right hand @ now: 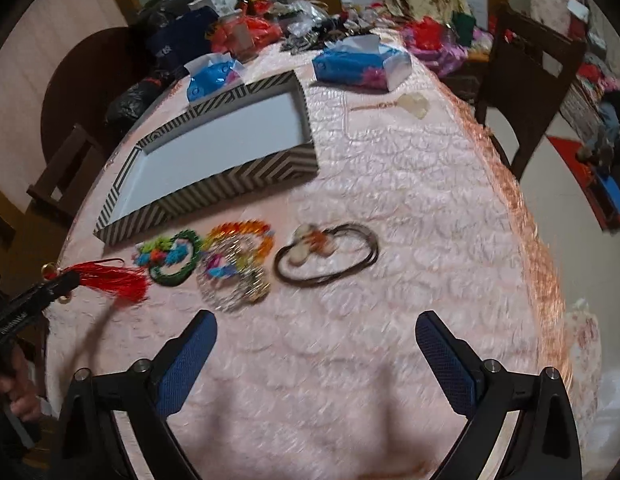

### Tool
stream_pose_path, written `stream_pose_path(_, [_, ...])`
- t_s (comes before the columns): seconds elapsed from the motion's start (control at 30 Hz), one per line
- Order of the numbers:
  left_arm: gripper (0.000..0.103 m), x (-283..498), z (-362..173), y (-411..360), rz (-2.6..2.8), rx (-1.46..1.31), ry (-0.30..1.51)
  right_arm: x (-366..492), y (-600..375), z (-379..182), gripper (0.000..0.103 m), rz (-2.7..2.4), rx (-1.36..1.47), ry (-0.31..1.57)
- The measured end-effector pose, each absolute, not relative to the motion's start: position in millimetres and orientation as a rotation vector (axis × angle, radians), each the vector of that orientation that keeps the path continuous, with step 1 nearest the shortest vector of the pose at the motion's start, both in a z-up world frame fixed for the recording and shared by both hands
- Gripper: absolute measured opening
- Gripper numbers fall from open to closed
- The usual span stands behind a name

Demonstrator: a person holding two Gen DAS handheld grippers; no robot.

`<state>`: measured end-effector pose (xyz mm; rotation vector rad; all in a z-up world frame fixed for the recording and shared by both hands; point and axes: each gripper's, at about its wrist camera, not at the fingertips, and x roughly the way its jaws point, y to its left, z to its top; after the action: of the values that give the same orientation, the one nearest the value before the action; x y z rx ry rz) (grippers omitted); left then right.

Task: Organize jewelry
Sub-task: 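Grasp the red knot tassel with the left tool and lift it, then grasp the clear bead bracelet with the right tool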

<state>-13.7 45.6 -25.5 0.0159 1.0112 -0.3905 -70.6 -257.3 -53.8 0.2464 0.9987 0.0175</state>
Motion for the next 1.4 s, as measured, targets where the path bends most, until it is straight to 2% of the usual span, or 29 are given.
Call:
stream_pose_path(0.07, [0.017, -11, -28, 46, -0.38, 0.021, 1.026, -64, -263, -58, 0.064, 0.051, 0.247, 0.996])
stream_pose_path(0.17, [0.017, -11, -32, 50, -0.362, 0.017, 1.044, -49, -266, -64, 0.046, 0.116, 0.263, 0.999])
stream_pose_path(0.3, [0.017, -10, -35, 54, -0.349, 0.002, 1.055, -39, -264, -62, 0.041, 0.188, 0.313, 0.981])
stream_pose_path(0.6, [0.017, -11, -36, 56, -0.344, 0.005, 1.065, -17, -223, -69, 0.041, 0.296, 0.264, 1.008])
stream_pose_path(0.87, [0.018, -9, -38, 63, -0.323, -0.006, 1.075, 3, -210, -78, 0.015, 0.31, 0.204, 1.051])
stream_pose_path(1.13, [0.018, -9, -39, 64, -0.319, -0.009, 1.08, 8, -209, -85, 0.013, 0.295, 0.165, 1.081])
stream_pose_path(1.23, [0.018, -10, -38, 65, -0.324, -0.009, 1.075, 5, -203, -81, 0.007, 0.323, 0.138, 1.079])
stream_pose_path(1.4, [0.018, -12, -32, 66, -0.322, -0.018, 1.058, -15, -205, -56, 0.007, 0.339, 0.171, 1.028])
